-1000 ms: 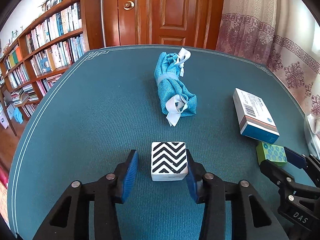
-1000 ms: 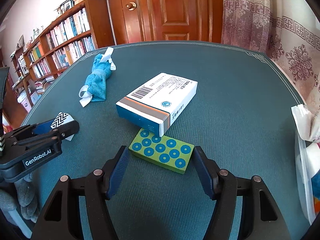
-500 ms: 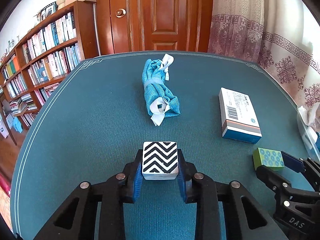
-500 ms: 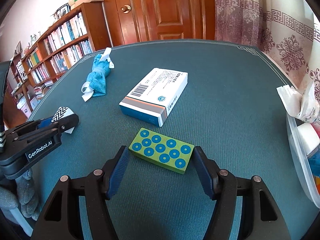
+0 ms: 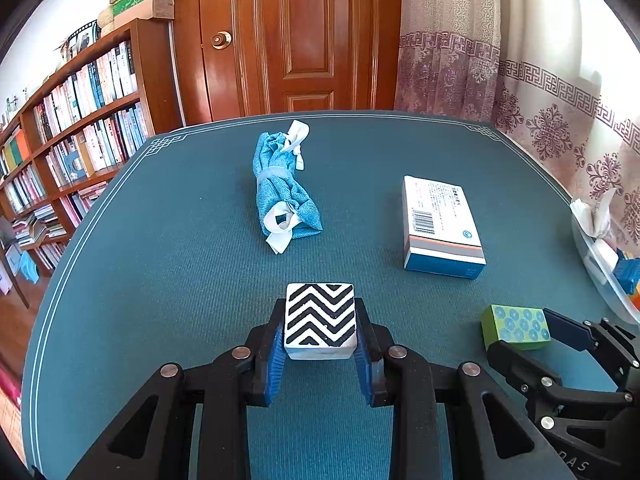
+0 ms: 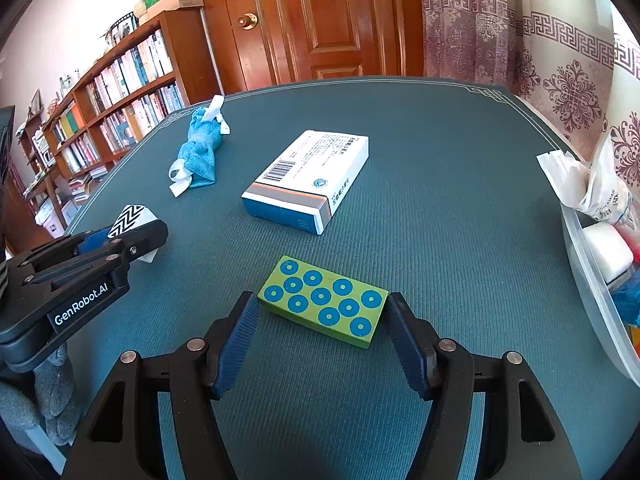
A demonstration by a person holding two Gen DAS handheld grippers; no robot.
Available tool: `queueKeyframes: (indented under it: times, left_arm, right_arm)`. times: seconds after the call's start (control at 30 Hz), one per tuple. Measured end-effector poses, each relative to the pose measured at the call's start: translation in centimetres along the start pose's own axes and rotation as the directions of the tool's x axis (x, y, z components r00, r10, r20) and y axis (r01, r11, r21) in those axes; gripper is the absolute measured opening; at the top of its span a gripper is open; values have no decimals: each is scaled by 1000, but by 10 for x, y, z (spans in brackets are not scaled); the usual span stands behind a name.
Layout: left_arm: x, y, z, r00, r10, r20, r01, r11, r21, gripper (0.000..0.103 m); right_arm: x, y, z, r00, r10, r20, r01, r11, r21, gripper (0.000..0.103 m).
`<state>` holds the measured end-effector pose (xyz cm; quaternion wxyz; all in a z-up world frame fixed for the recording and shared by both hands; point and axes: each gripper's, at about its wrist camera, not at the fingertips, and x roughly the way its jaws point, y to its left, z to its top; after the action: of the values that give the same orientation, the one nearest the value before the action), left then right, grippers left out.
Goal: Organize objects
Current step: 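Carry the green dotted block to the bowl with the right tool while the left tool carries the cube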
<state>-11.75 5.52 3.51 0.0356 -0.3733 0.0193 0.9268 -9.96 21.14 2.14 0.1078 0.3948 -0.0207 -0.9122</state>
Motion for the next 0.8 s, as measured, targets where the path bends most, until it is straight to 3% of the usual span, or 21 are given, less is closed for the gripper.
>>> queueKeyframes:
  times: [0.8]
  left_arm:
    - [-18, -23, -4, 998, -44, 33, 42, 997, 57, 31]
  right_arm:
    - [-40, -16, -10, 999, -11, 53, 7, 998, 57, 66]
